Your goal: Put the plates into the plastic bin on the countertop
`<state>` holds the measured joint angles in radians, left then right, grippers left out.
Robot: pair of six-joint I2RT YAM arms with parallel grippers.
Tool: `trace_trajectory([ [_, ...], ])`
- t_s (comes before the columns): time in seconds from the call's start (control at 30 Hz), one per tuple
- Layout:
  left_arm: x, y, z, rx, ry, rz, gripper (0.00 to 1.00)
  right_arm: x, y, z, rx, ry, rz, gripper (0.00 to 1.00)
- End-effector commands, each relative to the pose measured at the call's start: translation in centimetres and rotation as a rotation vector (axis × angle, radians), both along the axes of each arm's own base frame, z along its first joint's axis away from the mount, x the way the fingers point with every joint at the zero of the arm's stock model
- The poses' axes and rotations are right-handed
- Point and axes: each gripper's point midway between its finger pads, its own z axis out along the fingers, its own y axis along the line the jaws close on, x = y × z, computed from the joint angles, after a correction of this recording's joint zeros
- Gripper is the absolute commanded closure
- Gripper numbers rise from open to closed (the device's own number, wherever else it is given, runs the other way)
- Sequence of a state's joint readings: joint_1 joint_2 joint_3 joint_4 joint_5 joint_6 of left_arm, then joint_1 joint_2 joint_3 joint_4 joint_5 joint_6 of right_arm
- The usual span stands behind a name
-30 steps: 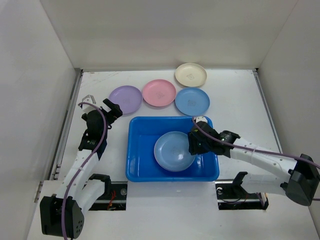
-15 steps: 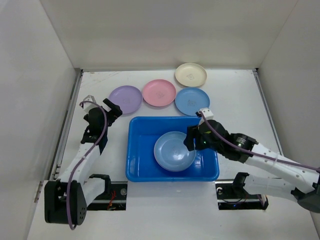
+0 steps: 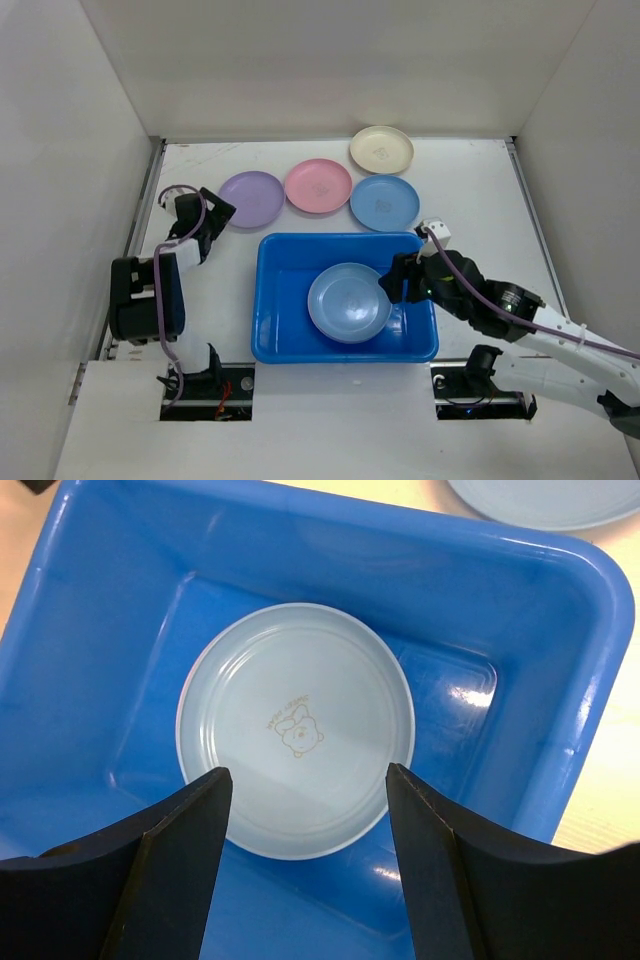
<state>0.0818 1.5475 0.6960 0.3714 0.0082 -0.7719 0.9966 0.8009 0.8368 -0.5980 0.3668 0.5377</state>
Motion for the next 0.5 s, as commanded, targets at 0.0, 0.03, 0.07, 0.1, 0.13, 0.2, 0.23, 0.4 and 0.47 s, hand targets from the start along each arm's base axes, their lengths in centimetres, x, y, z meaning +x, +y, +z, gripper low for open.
trace_trajectory([
  [0.0, 3.7, -0.4, 2.5, -0.052, -0.102, -0.012, 0.04, 0.3, -0.2, 1.5, 0.057, -0.066, -0.006, 0.31],
  [0.03, 4.3, -0.5, 2.2, -0.066, -0.095, -0.016, 0.05, 0.3, -0.5, 1.6, 0.063, -0.073, -0.009, 0.31],
  [0.07, 4.9, -0.7, 1.8, -0.084, -0.090, -0.020, 0.07, 0.3, -0.8, 1.7, 0.068, -0.080, -0.017, 0.31],
  [0.1, 5.3, -0.8, 1.5, -0.094, -0.086, -0.023, 0.08, 0.4, -1.0, 1.7, 0.071, -0.082, -0.020, 0.31],
  [0.13, 5.7, -0.9, 1.1, -0.104, -0.077, -0.022, 0.11, 0.4, -1.2, 1.8, 0.075, -0.086, -0.024, 0.31],
  [0.2, 6.1, -0.9, 0.2, -0.119, -0.058, -0.012, 0.16, 0.4, -1.4, 1.8, 0.078, -0.090, -0.028, 0.31],
  [0.23, 6.2, -0.8, -0.2, -0.123, -0.051, -0.002, 0.19, 0.4, -1.6, 1.7, 0.078, -0.092, -0.030, 0.31],
  [0.4, 6.9, -0.7, -2.0, -0.130, -0.015, 0.005, 0.34, 0.4, -1.7, 1.7, 0.083, -0.095, -0.032, 0.31],
  [0.47, 7.0, -0.8, -3.0, -0.135, 0.011, 0.003, 0.48, 0.4, -1.7, 1.5, 0.084, -0.096, -0.033, 0.31],
])
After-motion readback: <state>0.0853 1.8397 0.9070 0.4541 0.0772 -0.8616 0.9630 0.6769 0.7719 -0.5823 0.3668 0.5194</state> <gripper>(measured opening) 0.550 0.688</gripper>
